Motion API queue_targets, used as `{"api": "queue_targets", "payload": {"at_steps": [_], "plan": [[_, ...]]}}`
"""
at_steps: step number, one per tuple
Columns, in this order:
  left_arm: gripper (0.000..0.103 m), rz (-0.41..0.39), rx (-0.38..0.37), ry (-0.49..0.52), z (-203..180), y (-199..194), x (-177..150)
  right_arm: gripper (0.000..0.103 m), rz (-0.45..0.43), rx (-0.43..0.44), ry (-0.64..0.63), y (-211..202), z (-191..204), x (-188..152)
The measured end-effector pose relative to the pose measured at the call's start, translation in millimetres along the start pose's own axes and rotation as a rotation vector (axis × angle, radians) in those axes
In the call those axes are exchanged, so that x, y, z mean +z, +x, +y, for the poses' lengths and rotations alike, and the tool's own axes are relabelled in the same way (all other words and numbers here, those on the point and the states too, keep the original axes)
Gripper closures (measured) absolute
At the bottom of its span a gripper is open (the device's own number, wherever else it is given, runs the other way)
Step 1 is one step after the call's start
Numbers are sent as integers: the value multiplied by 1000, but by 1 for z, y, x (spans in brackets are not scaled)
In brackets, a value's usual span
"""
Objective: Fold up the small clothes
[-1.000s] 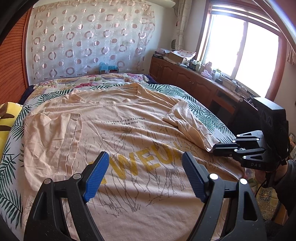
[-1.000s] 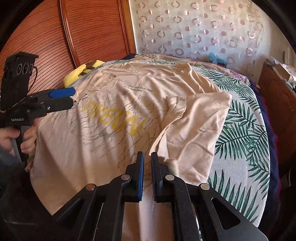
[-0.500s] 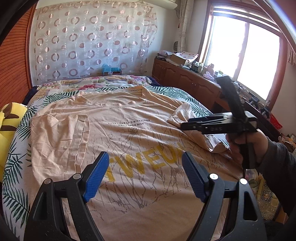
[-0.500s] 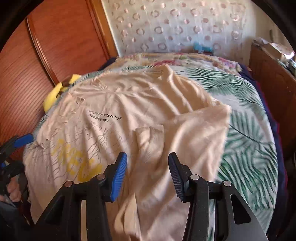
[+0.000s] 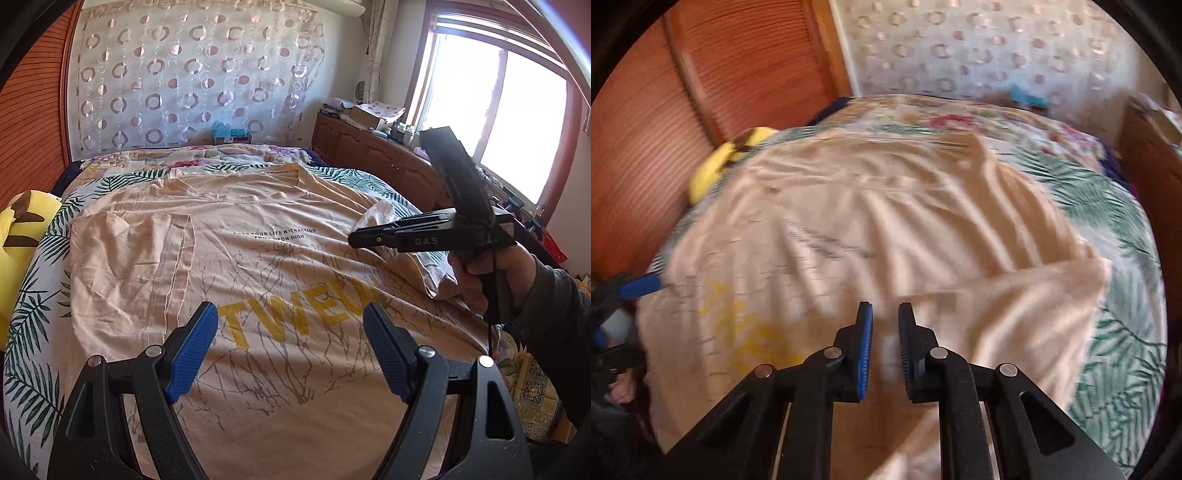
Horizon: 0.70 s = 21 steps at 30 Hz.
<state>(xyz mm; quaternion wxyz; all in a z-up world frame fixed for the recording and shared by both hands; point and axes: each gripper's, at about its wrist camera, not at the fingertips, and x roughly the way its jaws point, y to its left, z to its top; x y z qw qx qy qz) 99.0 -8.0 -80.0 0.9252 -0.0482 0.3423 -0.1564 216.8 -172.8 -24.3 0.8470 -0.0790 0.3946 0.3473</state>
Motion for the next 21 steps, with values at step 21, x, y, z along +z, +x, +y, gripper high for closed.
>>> {"api": "queue_targets", "payload": {"at_steps": [21], "plan": [[21, 16, 12, -3, 7, 5, -2, 100, 27, -58, 19, 24, -22, 13]]}}
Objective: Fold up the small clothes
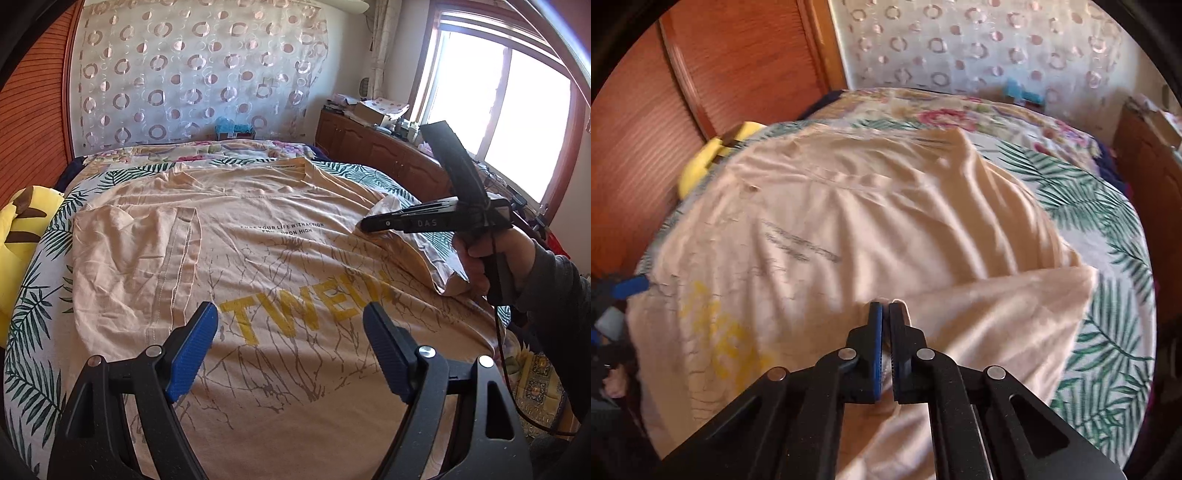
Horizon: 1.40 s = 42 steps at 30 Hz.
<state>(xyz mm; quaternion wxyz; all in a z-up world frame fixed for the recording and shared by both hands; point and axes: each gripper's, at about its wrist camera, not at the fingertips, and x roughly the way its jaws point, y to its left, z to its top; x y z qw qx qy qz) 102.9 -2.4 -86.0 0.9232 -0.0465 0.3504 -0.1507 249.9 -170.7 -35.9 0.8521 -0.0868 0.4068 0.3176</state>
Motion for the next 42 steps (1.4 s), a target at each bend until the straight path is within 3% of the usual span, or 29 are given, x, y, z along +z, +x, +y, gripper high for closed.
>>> {"api": "queue_targets", "payload": {"at_steps": [4, 8, 11, 13, 15, 20, 24, 32, 42], "plan": [[21, 0, 2, 4, -2, -2, -1, 100, -52, 88, -9, -7, 15, 7], [21, -4, 3, 3, 0, -3, 0, 98, -101, 102, -13, -16, 26, 10], [21, -10, 3, -3, 3, -4, 1, 83, -146, 17, -6, -24, 19, 5], [21, -11, 6, -3, 6, -4, 2, 63, -156, -6, 5, -25, 11, 2], [21, -16, 13, -7, 12, -4, 6, 51, -157, -50, 26, -29, -3, -5], [21, -30, 71, -5, 43, -7, 25, 51, -137, -187, 64, -27, -35, -14], [21, -18, 125, -5, 81, -4, 43, 51, -124, -231, 100, -21, -65, -17], [22, 54, 210, -69, 157, 23, 67, 51, -97, -260, 132, 1, -97, -12], [40, 157, 237, -131, 210, 65, 77, 50, -89, -258, 95, 5, -87, -5]]}}
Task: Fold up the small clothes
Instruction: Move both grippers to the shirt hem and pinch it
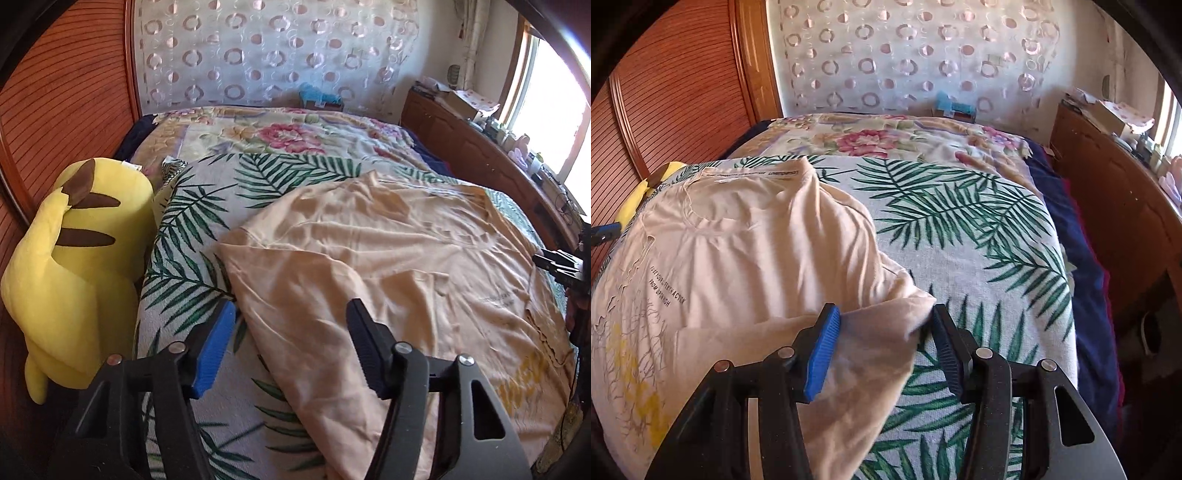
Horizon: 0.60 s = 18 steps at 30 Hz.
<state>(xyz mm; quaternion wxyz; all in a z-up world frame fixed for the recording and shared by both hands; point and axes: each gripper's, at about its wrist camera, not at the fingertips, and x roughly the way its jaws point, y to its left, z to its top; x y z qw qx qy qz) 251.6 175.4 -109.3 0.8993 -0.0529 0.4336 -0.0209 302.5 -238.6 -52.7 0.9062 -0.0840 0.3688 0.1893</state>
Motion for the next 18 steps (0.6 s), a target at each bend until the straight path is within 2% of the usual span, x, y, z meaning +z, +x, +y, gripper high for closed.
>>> {"api": "queue_targets", "payload": {"at_steps": [6, 13, 16, 18], "plan": [[41, 28, 12, -11, 9, 15, 1, 48, -7, -2, -7, 8, -4, -2], [43, 24, 31, 3, 8, 16, 1, 43, -4, 3, -18, 7, -4, -2], [55, 21, 24, 7, 7, 15, 1, 42, -3, 7, -21, 8, -4, -2], [68, 21, 5, -2, 8, 15, 2, 41, -3, 6, -24, 8, -3, -2]]}}
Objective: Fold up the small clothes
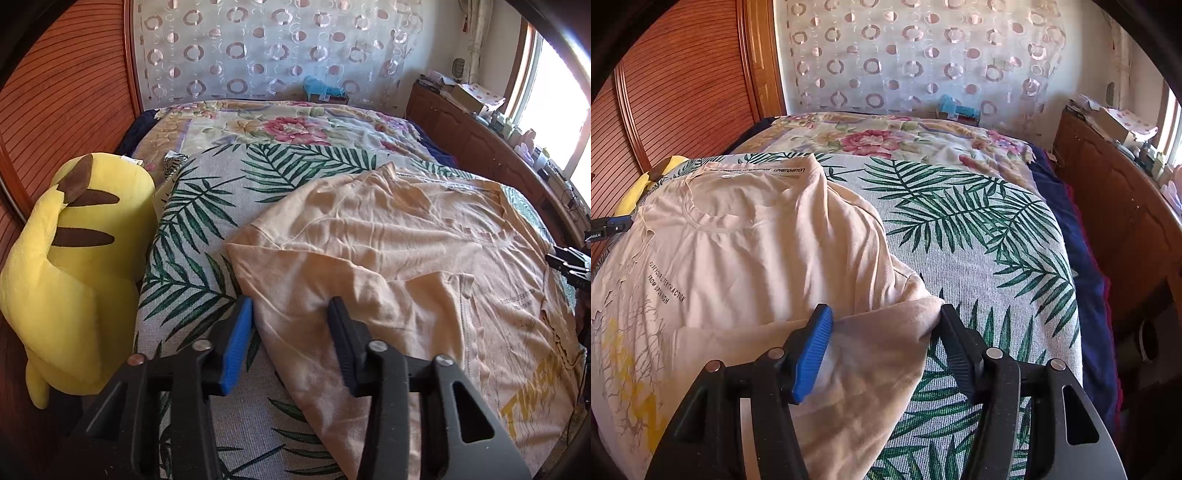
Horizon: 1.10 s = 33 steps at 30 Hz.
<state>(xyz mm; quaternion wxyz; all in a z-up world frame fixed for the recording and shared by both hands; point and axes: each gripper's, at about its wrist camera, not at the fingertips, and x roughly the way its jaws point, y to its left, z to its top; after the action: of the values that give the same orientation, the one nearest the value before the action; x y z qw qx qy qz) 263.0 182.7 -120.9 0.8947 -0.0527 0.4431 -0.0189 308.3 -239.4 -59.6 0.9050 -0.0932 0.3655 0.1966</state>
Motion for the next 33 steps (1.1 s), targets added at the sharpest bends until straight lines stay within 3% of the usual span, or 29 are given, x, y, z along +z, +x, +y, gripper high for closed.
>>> {"api": "queue_targets", "payload": {"at_steps": [2, 5, 8, 10, 11, 17, 22, 27, 33], "plan": [[73, -2, 5, -2, 0, 1, 2, 41, 0, 0, -1, 0, 0, 0], [97, -4, 6, 1, 0, 1, 4, 41, 0, 0, -2, 0, -1, 0], [99, -24, -20, 10, -6, -6, 6, 46, -3, 7, -14, 0, 1, 0], [100, -49, -45, 25, -15, -18, 5, 89, -11, 40, -50, -2, 8, 0], [100, -65, -59, 37, -21, -26, 6, 95, -7, 49, -54, -2, 11, 0], [100, -166, -147, 95, -57, -86, -6, 98, -69, 97, -73, -28, 31, -4], [100, -249, -200, 108, -68, -145, -34, 98, -178, 99, -71, -85, 36, -9], [100, -317, -205, 86, -56, -198, -71, 98, -262, 102, -72, -152, 34, -37], [100, -338, -141, 28, -28, -242, -128, 98, -289, 115, -41, -217, 20, -101]]}}
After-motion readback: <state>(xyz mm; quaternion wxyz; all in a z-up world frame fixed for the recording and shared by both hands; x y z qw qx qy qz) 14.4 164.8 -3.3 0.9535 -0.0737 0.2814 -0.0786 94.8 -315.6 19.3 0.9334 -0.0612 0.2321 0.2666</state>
